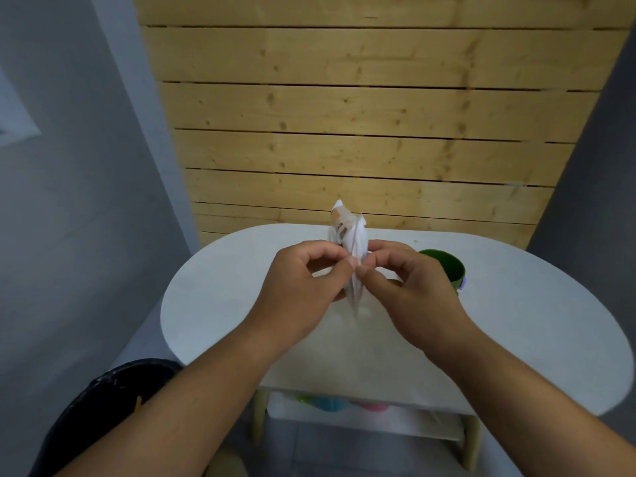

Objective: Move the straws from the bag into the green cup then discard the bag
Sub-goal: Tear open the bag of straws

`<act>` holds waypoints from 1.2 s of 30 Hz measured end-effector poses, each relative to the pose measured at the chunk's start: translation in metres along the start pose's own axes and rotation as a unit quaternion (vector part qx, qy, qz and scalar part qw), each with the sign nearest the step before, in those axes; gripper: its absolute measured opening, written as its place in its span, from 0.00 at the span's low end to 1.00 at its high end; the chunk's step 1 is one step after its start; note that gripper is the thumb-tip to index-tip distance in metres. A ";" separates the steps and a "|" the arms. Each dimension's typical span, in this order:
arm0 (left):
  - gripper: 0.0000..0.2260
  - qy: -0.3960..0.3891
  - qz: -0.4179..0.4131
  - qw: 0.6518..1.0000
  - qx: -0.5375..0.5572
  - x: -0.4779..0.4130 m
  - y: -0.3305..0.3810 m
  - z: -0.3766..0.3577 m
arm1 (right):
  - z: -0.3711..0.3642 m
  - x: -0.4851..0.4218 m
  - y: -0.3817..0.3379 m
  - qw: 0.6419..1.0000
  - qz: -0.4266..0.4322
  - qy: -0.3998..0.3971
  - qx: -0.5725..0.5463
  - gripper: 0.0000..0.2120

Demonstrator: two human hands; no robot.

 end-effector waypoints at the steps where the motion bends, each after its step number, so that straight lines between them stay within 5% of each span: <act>1: 0.03 0.000 -0.009 1.000 -0.019 0.000 0.002 0.000 | 0.000 0.000 0.001 1.000 0.000 0.002 0.003 0.06; 16: 0.04 0.055 -0.065 0.989 -0.121 0.000 0.015 -0.002 | -0.002 0.000 0.002 0.995 0.018 0.087 0.038 0.04; 26: 0.06 0.041 -0.032 0.998 -0.023 -0.009 0.006 0.002 | 0.017 -0.006 0.013 0.994 0.008 0.106 0.040 0.03; 30: 0.06 0.021 -0.048 0.998 -0.037 -0.007 0.006 0.000 | 0.009 -0.005 0.002 0.995 0.057 0.039 0.069 0.20; 36: 0.04 0.025 -0.064 0.994 -0.080 -0.006 0.005 -0.001 | 0.017 -0.010 0.007 0.987 0.072 0.089 0.115 0.18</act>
Point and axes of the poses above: each hand's wrist, its own x-axis away from the middle knuckle, its own z-axis out of the back of the hand, y = z × x, the point moved 7 cm from there along -x, towards the middle knuckle, and after that the axes turned 6 degrees about x, right-handed, at the moved point
